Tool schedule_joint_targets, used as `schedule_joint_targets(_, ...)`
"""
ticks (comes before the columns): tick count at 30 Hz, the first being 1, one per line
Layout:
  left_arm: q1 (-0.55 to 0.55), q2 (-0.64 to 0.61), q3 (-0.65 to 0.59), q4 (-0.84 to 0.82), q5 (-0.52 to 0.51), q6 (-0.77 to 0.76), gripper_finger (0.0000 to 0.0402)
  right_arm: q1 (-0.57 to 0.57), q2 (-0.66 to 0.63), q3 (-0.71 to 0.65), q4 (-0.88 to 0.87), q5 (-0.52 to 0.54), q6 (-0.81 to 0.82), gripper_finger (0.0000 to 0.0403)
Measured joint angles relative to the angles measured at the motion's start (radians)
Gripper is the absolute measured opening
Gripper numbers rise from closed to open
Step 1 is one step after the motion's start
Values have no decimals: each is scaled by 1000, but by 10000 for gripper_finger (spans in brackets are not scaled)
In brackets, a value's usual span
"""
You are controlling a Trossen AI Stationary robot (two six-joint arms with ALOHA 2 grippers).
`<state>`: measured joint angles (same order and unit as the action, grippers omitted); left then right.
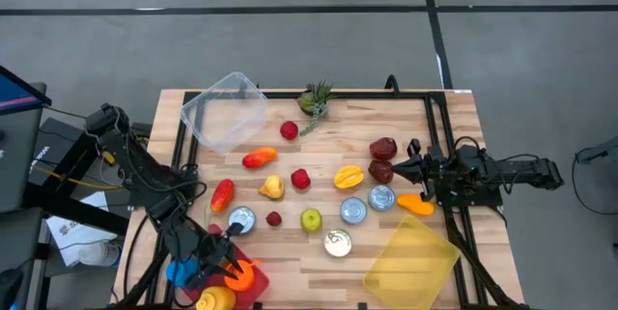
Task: Pick & Place Food Item
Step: Put the orange water bottle into the red bin
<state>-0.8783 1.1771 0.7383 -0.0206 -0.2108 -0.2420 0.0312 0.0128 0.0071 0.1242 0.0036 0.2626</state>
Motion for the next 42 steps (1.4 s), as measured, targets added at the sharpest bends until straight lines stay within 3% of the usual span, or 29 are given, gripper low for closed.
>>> schedule_joint_targets(25, 0, 9, 0, -4, -32, 2, 71, 0, 0, 0, 0, 0, 0, 0)
schedule_joint_targets(33, -1, 9, 0, -6, -22, 1, 114, 0, 0, 0, 0, 0, 0, 0)
schedule_joint_targets(42, -1, 8, 0, -3, -21, -2, 200, 0, 0, 0, 0, 0, 0, 0)
